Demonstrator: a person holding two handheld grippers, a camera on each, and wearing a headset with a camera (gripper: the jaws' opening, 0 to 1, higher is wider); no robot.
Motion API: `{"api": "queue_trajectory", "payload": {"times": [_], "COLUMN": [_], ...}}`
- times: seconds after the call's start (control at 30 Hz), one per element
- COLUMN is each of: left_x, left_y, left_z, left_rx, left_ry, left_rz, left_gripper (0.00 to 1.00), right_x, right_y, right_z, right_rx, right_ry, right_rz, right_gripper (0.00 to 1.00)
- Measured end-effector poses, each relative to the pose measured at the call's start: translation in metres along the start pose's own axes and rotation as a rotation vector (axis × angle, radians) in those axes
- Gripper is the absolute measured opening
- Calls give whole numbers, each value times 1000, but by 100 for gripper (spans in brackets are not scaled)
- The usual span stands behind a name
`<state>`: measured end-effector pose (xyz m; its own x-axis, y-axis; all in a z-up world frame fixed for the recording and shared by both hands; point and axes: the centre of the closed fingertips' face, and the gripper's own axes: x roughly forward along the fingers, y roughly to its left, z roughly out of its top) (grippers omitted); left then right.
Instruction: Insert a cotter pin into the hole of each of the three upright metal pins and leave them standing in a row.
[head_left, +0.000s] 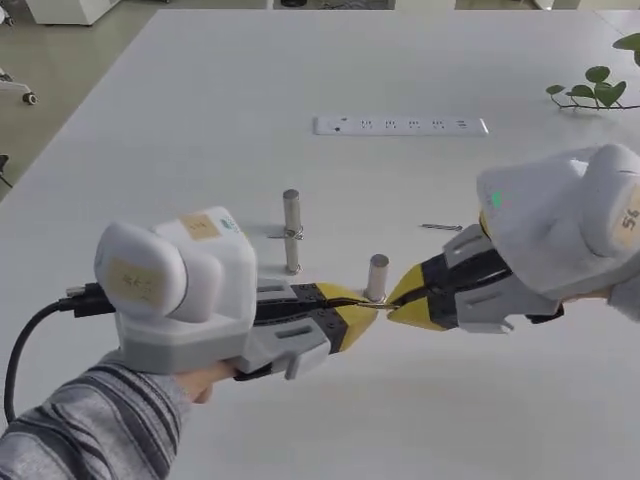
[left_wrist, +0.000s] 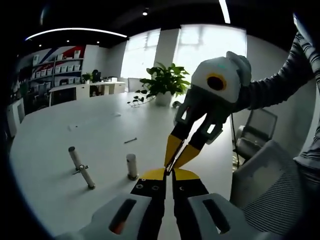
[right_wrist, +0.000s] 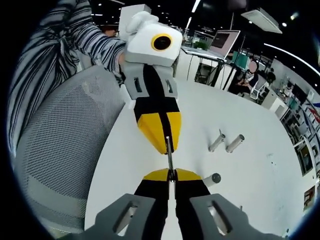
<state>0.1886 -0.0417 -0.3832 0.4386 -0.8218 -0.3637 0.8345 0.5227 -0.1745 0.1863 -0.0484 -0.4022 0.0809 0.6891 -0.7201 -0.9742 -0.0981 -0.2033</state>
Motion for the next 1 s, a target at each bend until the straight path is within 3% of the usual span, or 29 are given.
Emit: {"api": "queue_trajectory", "payload": {"times": [0.27,0.53,0.77,0.87,1.0], "left_x": [9,18,29,33,42], "left_y": [8,23,35,44,47], "left_z": [-2,-4,-14,-21,-26], "left_rx": [7,8,12,65,47], "left_ry": [9,8,23,59,67], "left_rz": [24,73,141,204,220], "left_gripper": [2,15,22,23,24], "right_x": [1,-5,-5,-4,-2], "right_y": [-9,-27,-40,-44,-50], "right_z": [-14,-47,-71,-76,-83], "right_rx": [-51,-30,3,8,16], "right_ry": [72,198,275,289,311], "right_rz": [-3,-40,-66,-71,-77], "right_gripper": [0,0,0,0,0]}}
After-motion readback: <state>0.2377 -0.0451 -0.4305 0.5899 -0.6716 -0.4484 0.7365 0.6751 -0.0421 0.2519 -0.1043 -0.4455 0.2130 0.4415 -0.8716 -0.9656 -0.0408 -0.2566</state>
